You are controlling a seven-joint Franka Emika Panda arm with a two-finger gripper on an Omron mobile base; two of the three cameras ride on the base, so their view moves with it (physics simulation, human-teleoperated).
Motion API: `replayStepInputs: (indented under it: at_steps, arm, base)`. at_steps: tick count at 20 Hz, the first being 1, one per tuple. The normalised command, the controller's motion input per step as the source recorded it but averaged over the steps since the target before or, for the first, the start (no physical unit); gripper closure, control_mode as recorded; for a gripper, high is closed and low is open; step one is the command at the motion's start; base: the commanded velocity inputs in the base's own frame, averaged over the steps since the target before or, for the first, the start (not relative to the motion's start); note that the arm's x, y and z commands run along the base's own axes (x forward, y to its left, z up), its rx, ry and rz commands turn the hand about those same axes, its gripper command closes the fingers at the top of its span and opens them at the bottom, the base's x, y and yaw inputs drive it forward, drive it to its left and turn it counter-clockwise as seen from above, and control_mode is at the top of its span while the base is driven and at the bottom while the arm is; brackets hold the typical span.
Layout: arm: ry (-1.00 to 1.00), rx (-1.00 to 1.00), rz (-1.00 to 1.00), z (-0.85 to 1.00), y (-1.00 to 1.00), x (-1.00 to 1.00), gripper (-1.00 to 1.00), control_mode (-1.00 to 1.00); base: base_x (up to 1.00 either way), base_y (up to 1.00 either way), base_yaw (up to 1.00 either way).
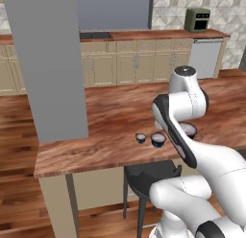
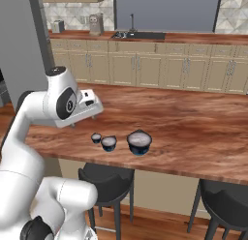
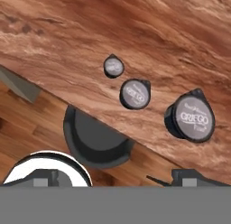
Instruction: Stack the yogurt containers by placing the smaller containers on top of the larger containers.
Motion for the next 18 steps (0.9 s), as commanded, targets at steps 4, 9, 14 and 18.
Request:
replayStepInputs:
  at_steps: [4,9,14,18]
  arm:
    - [0.05,0.00,0.04,-0.36,0.00,0.23,-1.00,-1.00]
    - [0.08,0.00,0.04,-0.43,0.00,0.24,-1.00,-1.00]
    - [0.03,-0.01,0.00,-0.47,0.00,0.11,-1.00,-1.00]
    - [0.00,-0.04,0.00,-0.41,0.00,0.04,-1.00,-1.00]
  base:
    - [0.00,0.00,0.00]
    - [0.00,0.00,0.00]
    - [0.00,0.00,0.00]
    - [0.00,0.00,0.00]
